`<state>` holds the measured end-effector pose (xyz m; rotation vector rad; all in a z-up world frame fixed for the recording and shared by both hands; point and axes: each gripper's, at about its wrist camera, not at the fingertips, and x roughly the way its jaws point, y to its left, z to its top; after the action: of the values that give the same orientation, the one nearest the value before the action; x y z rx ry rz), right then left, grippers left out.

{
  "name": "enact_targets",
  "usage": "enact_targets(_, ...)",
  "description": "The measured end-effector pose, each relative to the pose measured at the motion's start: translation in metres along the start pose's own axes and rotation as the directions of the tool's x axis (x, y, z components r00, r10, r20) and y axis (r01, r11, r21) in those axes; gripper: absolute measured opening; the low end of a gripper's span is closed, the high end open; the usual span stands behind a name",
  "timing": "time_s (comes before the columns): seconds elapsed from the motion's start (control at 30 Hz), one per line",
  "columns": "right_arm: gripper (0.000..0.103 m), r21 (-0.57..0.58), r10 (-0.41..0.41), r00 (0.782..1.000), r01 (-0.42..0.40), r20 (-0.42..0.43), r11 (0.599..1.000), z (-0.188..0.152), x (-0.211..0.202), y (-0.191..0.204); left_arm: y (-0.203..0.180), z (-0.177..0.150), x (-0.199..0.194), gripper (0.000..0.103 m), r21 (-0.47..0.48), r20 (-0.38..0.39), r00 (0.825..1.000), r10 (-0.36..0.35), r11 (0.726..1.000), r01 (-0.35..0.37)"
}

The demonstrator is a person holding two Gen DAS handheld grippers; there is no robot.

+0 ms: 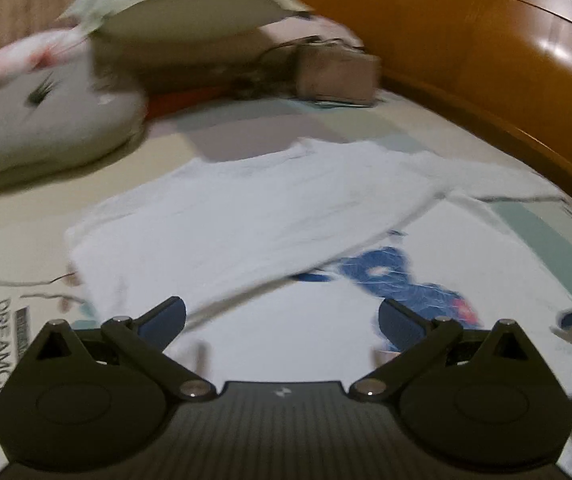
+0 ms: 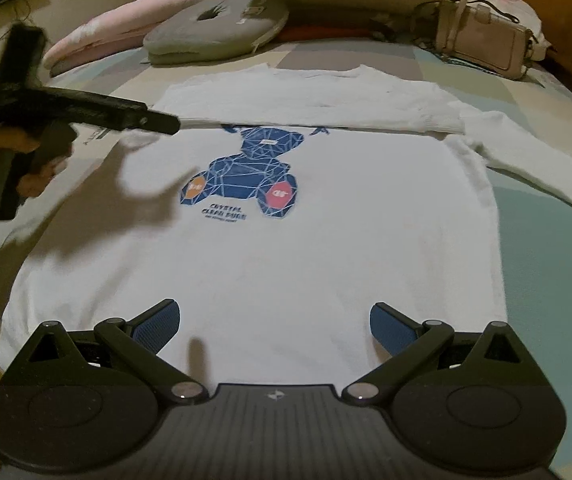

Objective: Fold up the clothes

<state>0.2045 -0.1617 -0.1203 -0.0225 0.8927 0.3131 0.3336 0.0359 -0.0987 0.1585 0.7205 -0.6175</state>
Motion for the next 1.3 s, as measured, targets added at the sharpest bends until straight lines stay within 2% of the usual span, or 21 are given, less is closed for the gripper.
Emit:
enact_targets(0.13,0.103,-0.029,-0.03,1.0,0.03,0.0,0.999,-0.003,0.007,-0.001,-0.033,-0.029,0.005,0.102,0.125,-0.079,0.996,0.036,0.992,-0.026)
enact_targets(0.23,0.103,-0.041,-0.031,0.999,0.032,0.019,0.999,-0.011,0.011,-0.002,-0.037,-0.052,-0.004,0.102,0.092,-0.099,0.993,0.064,0.994,-0.055)
enact_targets(0.33,0.103,-0.054,-0.033,0.999,0.035,0.037,0.998,-0.019,0.015,-0.004,-0.035,-0.061,-0.027,0.102,0.012,-0.108,0.99,0.092,0.996,-0.092)
enact_targets(0.43,0.103,-0.065,-0.034,0.998,0.038,0.056,0.997,-0.026,0.019,-0.004,-0.049,-0.073,-0.053,0.102,0.014,-0.089,0.992,0.09,0.996,-0.089)
enact_targets(0.6,0.103,-0.101,-0.016,0.994,0.027,0.11,0.995,-0.035,0.016,-0.006,-0.074,-0.104,-0.068,0.102,0.053,-0.132,0.986,0.099,0.994,-0.093)
enact_targets(0.67,0.103,-0.12,-0.006,0.993,0.02,0.122,0.993,-0.039,0.014,-0.007,-0.07,-0.115,-0.078,0.102,-0.003,-0.12,0.988,0.099,0.995,-0.1)
enact_targets(0.8,0.103,-0.12,-0.007,0.992,0.023,0.128,0.992,-0.047,0.006,-0.011,-0.074,-0.122,-0.093,0.102,0.01,-0.116,0.984,0.135,0.991,-0.135)
enact_targets(0.97,0.103,-0.11,-0.023,0.989,0.039,0.145,0.993,-0.052,0.002,-0.011,-0.085,-0.117,-0.099,0.102,0.051,-0.047,0.99,0.132,0.99,-0.13)
enact_targets(1.07,0.103,-0.091,-0.049,0.994,0.058,0.098,0.994,-0.045,0.001,-0.008,-0.084,-0.122,-0.088,0.102,0.023,-0.085,0.99,0.109,0.994,-0.108)
enact_targets(1.2,0.103,-0.112,-0.055,0.997,0.06,0.051,0.992,-0.028,-0.001,-0.004,-0.081,-0.132,-0.092,0.102,-0.01,-0.06,0.992,0.107,0.994,-0.108)
enact_targets(1.3,0.103,-0.202,0.001,0.998,0.01,0.056,0.979,-0.012,0.003,0.009,-0.081,-0.134,-0.095,0.102,-0.013,-0.052,0.993,0.11,0.994,-0.111)
